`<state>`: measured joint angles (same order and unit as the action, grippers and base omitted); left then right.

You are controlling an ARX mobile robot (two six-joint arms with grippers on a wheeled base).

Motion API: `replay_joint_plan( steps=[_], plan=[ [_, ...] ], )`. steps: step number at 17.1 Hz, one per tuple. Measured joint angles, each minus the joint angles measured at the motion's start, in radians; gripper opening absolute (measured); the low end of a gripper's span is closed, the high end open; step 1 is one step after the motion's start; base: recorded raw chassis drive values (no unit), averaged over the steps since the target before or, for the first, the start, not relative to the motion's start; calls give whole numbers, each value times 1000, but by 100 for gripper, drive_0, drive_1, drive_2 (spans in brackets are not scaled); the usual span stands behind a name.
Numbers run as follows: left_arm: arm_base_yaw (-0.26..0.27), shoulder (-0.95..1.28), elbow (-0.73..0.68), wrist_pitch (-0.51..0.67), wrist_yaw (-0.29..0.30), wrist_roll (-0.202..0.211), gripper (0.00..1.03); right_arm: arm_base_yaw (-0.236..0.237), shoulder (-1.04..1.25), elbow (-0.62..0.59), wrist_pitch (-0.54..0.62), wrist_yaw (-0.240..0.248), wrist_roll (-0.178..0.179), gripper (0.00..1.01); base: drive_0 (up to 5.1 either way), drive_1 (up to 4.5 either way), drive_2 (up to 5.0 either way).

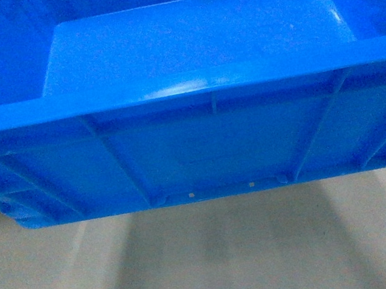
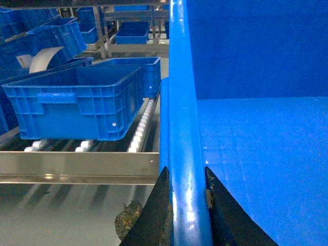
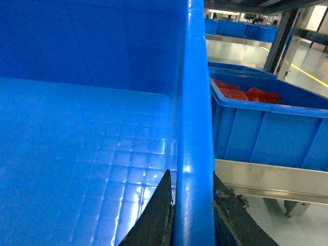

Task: Place box next to blue box on left shelf

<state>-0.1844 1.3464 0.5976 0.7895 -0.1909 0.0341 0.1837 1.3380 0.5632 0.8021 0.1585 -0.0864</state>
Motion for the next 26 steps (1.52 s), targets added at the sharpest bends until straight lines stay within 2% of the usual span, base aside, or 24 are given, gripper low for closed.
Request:
replay_joint_plan(
  steps=[24, 26],
  plan=[
    [0, 1, 0, 0, 0, 0, 10, 0, 0, 0, -3, -3, 8, 12, 5, 432, -422],
    [1, 2, 0, 0, 0, 0, 10, 0, 1, 0, 0, -4, 8, 12, 0, 0, 0]
  ],
)
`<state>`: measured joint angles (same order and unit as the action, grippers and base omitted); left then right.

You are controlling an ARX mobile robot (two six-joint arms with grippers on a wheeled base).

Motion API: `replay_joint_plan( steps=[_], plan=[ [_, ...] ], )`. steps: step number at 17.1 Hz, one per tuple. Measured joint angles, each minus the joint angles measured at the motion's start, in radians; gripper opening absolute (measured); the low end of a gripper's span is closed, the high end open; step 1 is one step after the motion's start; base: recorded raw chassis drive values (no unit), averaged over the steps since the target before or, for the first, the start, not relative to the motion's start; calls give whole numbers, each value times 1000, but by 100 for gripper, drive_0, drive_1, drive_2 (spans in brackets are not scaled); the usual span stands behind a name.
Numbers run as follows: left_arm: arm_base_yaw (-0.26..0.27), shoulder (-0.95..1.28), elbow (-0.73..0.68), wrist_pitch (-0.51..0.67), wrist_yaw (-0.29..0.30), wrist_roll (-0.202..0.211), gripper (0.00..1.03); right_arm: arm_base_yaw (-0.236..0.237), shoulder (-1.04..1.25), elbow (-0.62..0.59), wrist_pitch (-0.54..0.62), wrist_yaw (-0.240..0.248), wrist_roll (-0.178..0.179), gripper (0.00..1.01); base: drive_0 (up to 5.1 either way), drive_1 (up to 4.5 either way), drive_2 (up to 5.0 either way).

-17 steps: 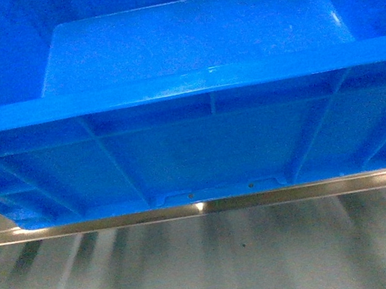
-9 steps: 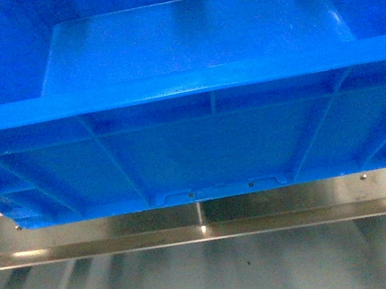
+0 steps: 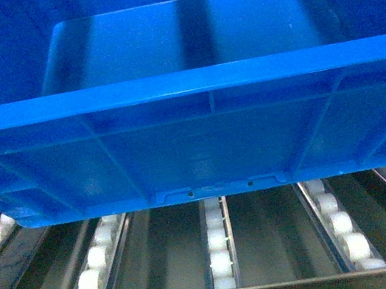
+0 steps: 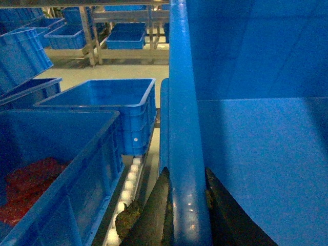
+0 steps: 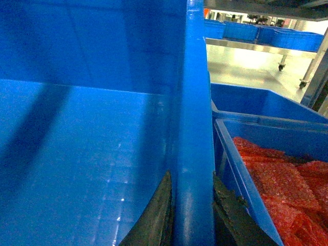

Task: Place box next to blue box on left shelf

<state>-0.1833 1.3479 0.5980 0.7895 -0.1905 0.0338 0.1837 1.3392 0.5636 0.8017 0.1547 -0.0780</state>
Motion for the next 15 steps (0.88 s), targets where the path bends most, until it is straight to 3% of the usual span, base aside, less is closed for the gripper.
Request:
replay_joint_plan(
  steps=[15],
  plan=[
    [2, 2, 0, -2, 0, 0, 10, 0, 0, 0, -2, -1, 2, 12, 0, 0, 0]
  ],
)
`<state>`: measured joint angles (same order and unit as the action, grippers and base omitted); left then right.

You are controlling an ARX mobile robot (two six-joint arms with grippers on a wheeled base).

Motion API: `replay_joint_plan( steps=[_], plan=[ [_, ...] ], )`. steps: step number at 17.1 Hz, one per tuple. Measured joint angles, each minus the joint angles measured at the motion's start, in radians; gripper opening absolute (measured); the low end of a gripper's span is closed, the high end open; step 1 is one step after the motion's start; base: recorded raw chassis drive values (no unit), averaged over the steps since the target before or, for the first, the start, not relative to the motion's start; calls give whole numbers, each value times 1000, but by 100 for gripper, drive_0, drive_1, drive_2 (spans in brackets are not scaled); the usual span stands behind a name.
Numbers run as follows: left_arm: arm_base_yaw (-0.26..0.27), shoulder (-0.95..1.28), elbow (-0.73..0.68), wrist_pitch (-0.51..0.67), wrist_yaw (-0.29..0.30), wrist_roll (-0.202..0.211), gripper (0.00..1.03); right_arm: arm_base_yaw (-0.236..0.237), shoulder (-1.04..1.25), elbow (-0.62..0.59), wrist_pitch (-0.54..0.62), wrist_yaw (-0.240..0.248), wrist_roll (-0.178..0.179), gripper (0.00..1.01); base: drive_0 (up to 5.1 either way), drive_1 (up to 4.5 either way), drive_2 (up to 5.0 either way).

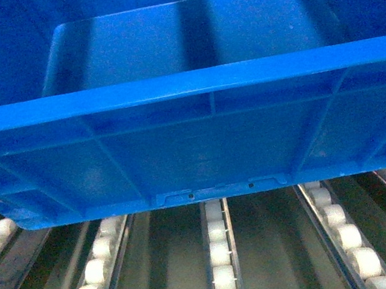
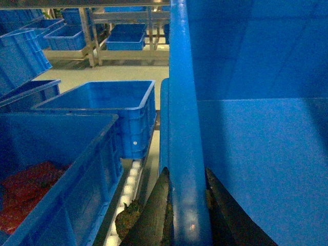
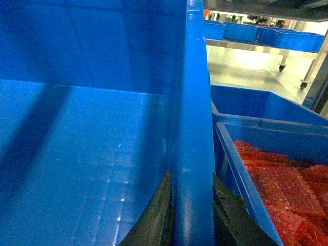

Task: Place box next to blue box on left shelf

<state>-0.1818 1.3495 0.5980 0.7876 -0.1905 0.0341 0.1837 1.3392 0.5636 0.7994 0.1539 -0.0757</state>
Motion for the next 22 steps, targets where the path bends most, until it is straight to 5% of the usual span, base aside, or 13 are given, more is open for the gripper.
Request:
replay_joint_plan(
  steps=[18, 20, 22],
  plan=[
    [0, 0, 0, -1, 0, 0, 10, 0, 0, 0, 0, 0, 0, 12, 0, 0, 0],
    [-5, -39, 61, -266, -32, -18, 9, -2, -40, 70, -273, -40, 45, 12, 0, 0, 0],
    [-6, -19, 55, -301, -29, -21, 9, -9, -38, 77, -393, -54, 66, 12, 0, 0, 0]
  ],
)
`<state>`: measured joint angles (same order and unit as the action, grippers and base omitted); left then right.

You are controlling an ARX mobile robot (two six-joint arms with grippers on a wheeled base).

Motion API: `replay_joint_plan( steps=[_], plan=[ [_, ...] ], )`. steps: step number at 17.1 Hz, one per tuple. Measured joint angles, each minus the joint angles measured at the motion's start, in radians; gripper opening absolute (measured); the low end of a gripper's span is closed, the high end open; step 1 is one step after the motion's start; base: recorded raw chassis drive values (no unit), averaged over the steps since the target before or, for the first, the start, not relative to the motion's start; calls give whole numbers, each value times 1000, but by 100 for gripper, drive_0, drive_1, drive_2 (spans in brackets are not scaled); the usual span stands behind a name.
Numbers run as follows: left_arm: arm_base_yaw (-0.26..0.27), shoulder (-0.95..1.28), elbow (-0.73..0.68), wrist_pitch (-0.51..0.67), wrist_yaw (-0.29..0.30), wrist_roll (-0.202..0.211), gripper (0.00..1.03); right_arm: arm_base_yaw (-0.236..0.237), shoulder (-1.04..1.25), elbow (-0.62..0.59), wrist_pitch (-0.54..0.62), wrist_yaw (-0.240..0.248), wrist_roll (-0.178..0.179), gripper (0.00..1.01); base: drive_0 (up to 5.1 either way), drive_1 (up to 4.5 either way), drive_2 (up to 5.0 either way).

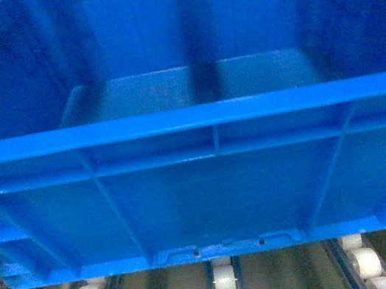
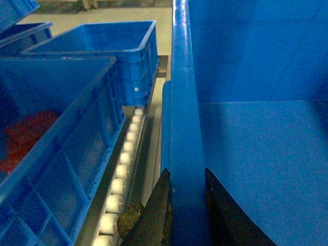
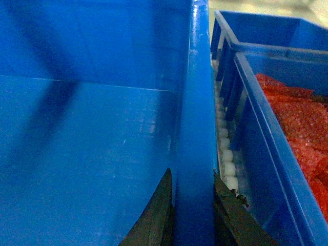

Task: Place box next to blue box on left shelf

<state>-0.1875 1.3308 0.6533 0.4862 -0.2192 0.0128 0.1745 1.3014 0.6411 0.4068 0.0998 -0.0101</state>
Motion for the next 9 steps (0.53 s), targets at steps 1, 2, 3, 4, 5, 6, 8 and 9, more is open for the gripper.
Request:
replay_joint_plan(
  steps=[1, 2, 3, 4, 5, 6, 8, 9],
  plan=[
    [0, 23, 0, 3, 5, 0, 9, -7, 11, 10, -40, -7, 2, 12, 0, 0, 0],
    [2, 53, 0, 22, 7, -6, 9, -19, 41, 33, -59, -19, -1, 12, 0, 0, 0],
    [7, 90, 5, 40, 11, -18, 9, -27, 69, 50, -51, -28, -6, 12, 0, 0, 0],
    [13, 134, 24, 51, 17, -22, 9, -29, 113, 69, -44, -34, -13, 12, 0, 0, 0],
    [14, 142, 29, 51, 19, -22, 9, -32, 120, 72, -44, -36, -13, 12, 0, 0, 0],
    [14, 157, 39, 49, 24, -22, 9, -32, 134, 79, -45, -40, -12, 12, 0, 0, 0],
    [15, 170, 48, 46, 30, -21, 9, -32, 149, 86, -48, -40, -12, 12, 0, 0, 0],
    [15, 177, 53, 44, 32, -21, 9, -33, 163, 93, -55, -40, -11, 12, 0, 0, 0]
  ],
)
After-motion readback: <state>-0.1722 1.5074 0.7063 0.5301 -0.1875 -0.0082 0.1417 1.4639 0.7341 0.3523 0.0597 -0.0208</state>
